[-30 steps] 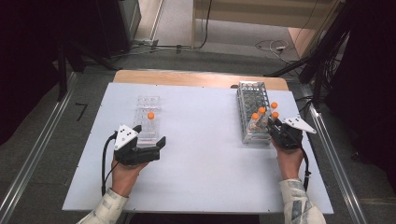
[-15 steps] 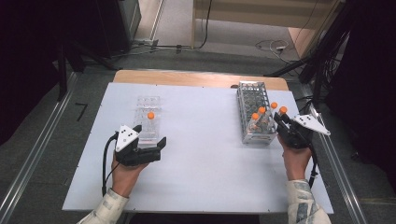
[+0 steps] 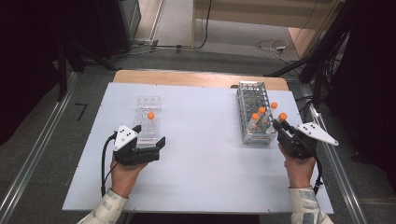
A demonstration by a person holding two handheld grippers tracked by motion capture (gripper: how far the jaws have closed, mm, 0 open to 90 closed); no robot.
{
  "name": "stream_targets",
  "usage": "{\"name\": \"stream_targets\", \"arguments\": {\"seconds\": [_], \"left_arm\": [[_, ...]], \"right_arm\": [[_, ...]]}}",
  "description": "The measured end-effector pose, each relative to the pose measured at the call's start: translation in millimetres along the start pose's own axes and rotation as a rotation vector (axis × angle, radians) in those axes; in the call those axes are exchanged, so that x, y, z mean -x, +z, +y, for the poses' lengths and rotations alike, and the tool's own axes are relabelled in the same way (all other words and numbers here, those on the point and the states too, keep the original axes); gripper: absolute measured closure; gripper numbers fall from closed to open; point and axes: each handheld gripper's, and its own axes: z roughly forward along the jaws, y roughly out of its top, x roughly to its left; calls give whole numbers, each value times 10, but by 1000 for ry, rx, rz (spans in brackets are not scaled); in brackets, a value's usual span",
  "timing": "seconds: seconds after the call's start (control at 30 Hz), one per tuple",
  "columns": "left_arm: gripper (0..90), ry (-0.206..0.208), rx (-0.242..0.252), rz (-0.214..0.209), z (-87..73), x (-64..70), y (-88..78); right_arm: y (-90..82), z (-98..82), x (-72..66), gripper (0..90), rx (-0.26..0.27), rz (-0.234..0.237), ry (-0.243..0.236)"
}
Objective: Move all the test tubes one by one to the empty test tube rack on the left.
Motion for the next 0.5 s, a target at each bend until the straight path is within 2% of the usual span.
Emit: {"name": "stream_targets", "arguments": {"seconds": [0.27, 0.5], "left_arm": [[59, 28, 9, -2, 6, 71, -13], [59, 39, 12, -17, 3, 136, -16]], "right_arm": [[-102, -71, -259, 719, -29, 87, -41], [-72, -121, -494, 719, -47, 155, -80]]}}
